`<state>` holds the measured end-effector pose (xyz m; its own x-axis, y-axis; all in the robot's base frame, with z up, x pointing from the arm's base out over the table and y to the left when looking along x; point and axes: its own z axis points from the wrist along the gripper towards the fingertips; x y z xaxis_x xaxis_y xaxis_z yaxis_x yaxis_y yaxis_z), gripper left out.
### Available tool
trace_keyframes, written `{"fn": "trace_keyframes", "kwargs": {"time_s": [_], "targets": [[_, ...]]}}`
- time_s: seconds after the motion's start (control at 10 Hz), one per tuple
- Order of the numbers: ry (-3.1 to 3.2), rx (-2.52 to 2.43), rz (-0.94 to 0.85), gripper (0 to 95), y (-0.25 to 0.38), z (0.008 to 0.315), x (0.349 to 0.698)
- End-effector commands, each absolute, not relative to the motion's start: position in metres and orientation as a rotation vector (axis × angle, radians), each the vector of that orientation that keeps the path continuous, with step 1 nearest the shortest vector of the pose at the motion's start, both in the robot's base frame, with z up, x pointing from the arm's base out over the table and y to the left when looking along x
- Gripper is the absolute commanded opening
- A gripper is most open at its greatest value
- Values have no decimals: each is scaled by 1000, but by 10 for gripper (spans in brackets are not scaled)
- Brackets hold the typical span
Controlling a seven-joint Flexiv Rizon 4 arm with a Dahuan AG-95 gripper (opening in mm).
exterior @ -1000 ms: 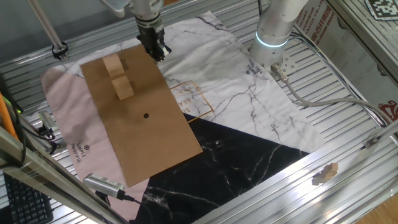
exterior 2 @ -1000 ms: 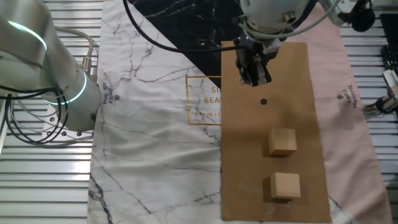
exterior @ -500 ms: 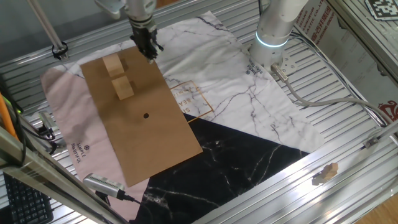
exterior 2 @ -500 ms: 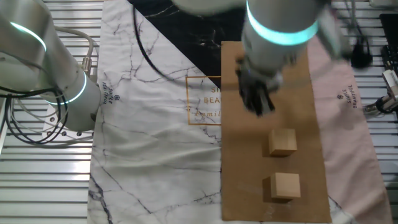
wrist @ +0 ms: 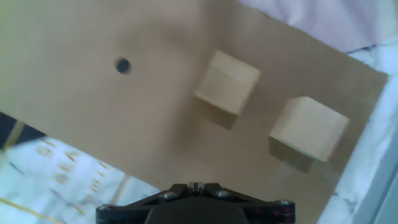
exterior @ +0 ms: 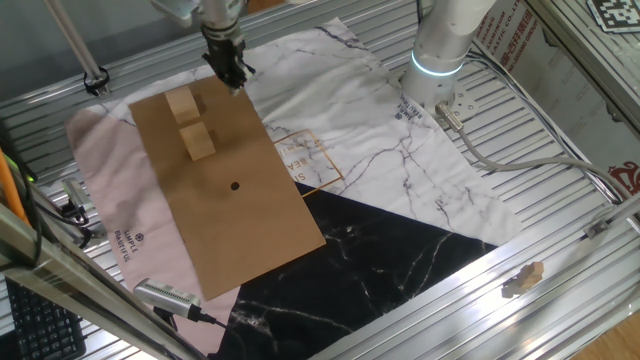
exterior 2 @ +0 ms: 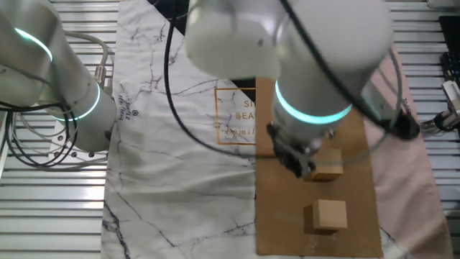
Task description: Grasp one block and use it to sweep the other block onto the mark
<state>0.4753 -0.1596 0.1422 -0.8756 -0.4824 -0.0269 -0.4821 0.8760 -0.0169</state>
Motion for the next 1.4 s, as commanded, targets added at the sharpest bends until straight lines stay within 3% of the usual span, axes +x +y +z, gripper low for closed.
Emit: {"fn": "trace_keyframes", "kwargs": {"time_s": [0.1,0.7,1.4], "targets": [[2992,-849,-20,0,-179,137,483],[2890,-1125,-31,0,-221,132,536],[2860,-1181,-23,0,-220,130,545]]}}
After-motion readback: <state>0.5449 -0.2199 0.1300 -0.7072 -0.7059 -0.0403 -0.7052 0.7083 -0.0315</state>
